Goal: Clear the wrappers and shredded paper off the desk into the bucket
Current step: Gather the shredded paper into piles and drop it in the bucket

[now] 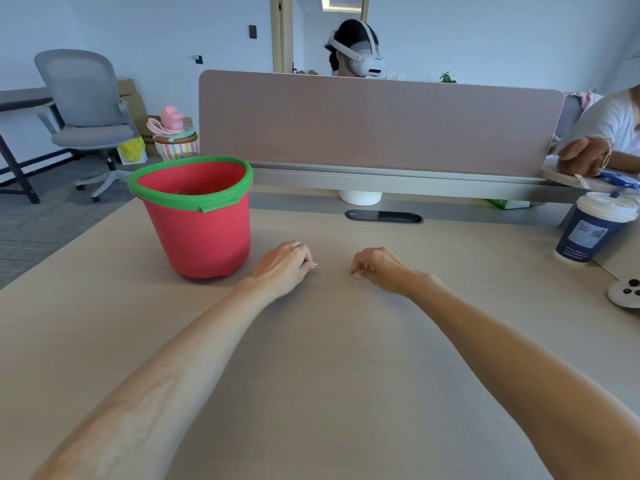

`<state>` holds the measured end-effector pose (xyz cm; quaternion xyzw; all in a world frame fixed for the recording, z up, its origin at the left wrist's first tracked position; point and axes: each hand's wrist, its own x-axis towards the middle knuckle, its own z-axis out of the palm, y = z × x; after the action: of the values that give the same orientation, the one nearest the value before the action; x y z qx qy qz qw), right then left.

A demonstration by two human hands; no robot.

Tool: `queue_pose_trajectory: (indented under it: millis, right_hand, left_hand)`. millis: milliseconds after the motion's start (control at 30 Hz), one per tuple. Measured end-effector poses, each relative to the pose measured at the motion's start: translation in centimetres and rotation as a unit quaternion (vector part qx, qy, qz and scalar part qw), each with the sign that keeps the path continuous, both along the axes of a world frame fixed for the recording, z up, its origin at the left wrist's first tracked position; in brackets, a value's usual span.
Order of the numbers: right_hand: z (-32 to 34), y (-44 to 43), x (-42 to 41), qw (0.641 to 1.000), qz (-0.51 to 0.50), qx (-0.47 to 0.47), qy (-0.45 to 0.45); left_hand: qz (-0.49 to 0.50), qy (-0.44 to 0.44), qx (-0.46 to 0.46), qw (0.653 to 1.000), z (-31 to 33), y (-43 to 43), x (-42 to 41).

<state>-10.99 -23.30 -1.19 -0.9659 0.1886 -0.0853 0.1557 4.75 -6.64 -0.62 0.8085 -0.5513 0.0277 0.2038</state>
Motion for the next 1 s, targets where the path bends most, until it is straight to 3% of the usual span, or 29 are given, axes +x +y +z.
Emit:
queue_pose_trajectory:
  millis: [233, 367, 500, 633, 733, 833, 900, 1000]
  right_hand:
    - [1.0, 0.9, 0.5, 0.993, 0.023, -0.1, 0.062]
    - [4.8, 2.6, 2.1, 0.997, -0.037, 0.014, -0.065]
    - [12.0, 5.3, 6.0, 0.981, -0.013, 0.047, -0.187]
    - [17.1, 8.2, 11.6, 0.975, 0.038, 0.048, -0.215]
    - [18.8, 10.5, 16.0, 0.98, 0.075, 0.02, -0.184]
    - [19.1, 12.2, 19.4, 0.987, 0.106, -0.036, -0.111]
    - [19.0, 12.8, 20.6, 0.987, 0.13, -0.078, -0.055]
    - [19.0, 13.0, 21.3, 0.981, 0.148, -0.121, 0.023]
  left_hand:
    - [0.004, -0.007, 0.012, 1.0, 0.3, 0.1, -0.4]
    - [0.002, -0.019, -0.027, 0.999, 4.1, 0.7, -0.7]
    - [0.028, -0.073, -0.087, 0.993, 10.8, 2.7, 0.5]
    - [0.093, -0.104, -0.124, 0.982, 16.3, 6.4, 4.0]
    - [0.164, -0.104, -0.094, 0.977, 18.2, 8.8, 7.6]
    - [0.215, -0.079, -0.005, 0.973, 18.2, 10.7, 10.7]
    - [0.219, -0.061, 0.065, 0.972, 17.8, 11.4, 11.8]
    - [0.208, -0.024, 0.094, 0.973, 17.0, 11.2, 12.6]
